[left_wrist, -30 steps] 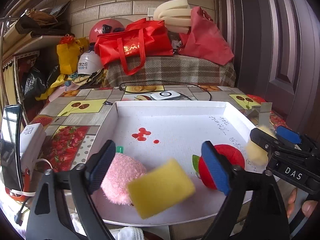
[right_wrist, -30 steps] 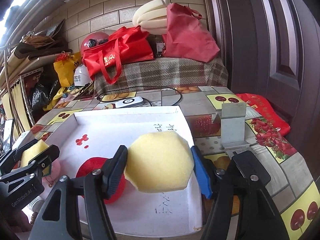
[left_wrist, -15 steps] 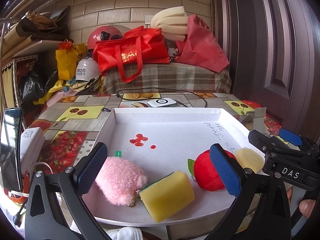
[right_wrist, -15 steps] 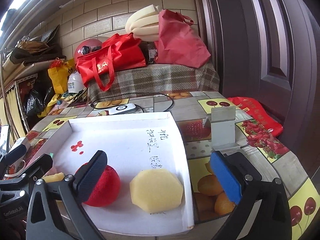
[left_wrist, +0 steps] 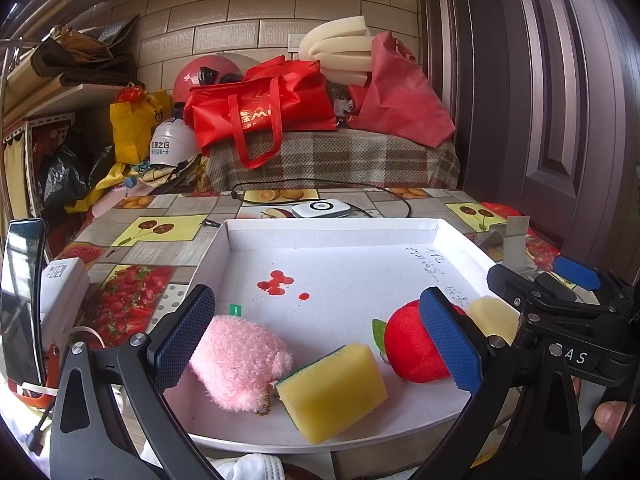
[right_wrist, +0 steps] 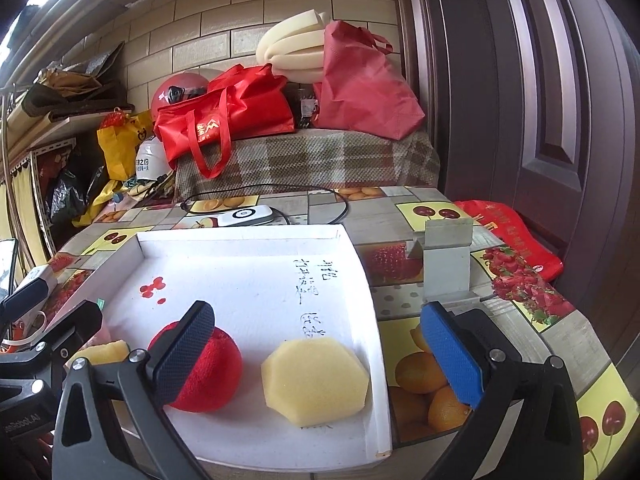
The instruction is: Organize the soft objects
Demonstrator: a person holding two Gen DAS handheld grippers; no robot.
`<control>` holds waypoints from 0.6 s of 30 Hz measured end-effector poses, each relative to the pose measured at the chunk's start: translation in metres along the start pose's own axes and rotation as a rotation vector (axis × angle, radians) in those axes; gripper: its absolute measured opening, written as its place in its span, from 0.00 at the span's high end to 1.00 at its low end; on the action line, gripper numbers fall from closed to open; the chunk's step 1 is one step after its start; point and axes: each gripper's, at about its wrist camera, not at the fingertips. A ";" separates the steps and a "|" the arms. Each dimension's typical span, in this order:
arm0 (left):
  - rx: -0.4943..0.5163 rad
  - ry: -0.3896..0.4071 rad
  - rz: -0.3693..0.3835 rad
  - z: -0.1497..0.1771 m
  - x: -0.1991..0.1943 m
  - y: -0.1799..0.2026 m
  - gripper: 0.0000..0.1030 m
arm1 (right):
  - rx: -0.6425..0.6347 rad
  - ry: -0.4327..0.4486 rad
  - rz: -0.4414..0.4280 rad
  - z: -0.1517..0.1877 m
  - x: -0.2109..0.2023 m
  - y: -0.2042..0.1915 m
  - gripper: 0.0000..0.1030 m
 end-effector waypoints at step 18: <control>0.009 0.025 0.041 0.001 -0.013 0.003 0.00 | 0.092 0.022 0.033 0.002 -0.007 0.018 0.00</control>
Point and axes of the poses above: each gripper's, at about its wrist camera, not at the fingertips, and x roughly the way its jaws point, y to its right, z to its underside, and after that the axes turned 1 degree about z, right-handed
